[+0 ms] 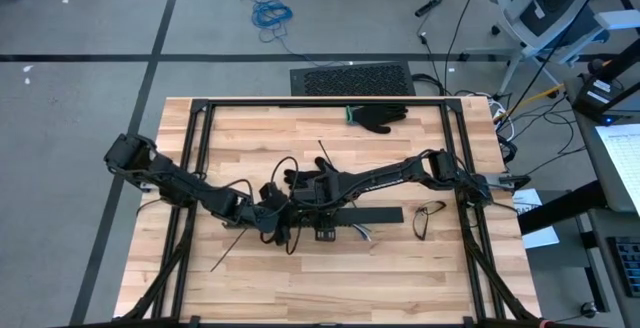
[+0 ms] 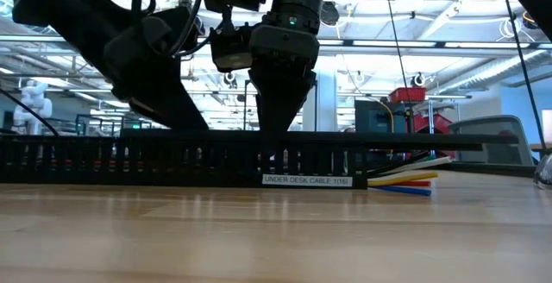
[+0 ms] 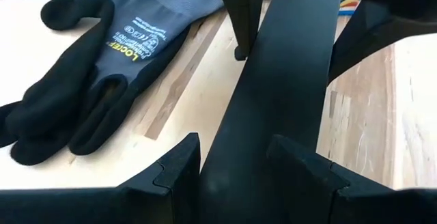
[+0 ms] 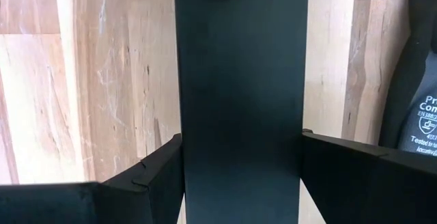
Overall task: Ziptie cables
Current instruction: Close the black cable duct
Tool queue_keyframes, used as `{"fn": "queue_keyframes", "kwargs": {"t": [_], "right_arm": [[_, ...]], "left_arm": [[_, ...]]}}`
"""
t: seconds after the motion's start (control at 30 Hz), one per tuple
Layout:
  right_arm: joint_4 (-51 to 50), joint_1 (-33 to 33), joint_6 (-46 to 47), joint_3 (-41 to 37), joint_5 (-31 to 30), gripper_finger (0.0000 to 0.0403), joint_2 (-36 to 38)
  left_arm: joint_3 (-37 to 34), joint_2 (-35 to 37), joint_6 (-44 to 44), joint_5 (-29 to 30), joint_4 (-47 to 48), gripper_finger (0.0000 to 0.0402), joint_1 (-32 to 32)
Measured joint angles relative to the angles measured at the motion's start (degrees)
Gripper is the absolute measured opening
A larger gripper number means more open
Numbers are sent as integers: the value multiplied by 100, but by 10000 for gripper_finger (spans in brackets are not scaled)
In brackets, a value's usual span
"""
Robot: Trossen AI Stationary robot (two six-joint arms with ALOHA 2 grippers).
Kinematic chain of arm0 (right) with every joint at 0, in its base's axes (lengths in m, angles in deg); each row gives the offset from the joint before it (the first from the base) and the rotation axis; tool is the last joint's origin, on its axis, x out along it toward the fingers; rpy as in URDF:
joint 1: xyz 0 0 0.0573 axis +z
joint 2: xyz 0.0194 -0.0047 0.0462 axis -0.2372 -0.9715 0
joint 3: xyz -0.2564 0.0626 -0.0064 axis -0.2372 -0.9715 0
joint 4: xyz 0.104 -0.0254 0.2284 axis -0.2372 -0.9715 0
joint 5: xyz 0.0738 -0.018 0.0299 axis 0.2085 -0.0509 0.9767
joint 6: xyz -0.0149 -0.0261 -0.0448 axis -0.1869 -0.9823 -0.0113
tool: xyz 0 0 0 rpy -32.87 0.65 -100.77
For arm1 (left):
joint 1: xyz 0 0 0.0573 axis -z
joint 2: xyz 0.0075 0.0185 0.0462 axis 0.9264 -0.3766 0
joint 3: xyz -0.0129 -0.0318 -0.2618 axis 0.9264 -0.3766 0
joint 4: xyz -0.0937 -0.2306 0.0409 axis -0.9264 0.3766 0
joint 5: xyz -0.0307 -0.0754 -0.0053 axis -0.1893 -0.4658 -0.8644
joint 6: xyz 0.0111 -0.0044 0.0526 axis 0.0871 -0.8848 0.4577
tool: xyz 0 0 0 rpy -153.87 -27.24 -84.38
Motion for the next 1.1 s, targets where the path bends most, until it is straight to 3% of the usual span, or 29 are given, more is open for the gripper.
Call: {"fn": "queue_keyframes", "kwargs": {"t": [0.7, 1.1], "right_arm": [[-33, 8, -270, -20, -57, 240, -21], [-20, 2, -438, -21, -32, 240, -25]], "left_arm": [[13, -811, -275, 107, -726, 177, 113], [9, -867, -283, 72, -844, 177, 117]]}}
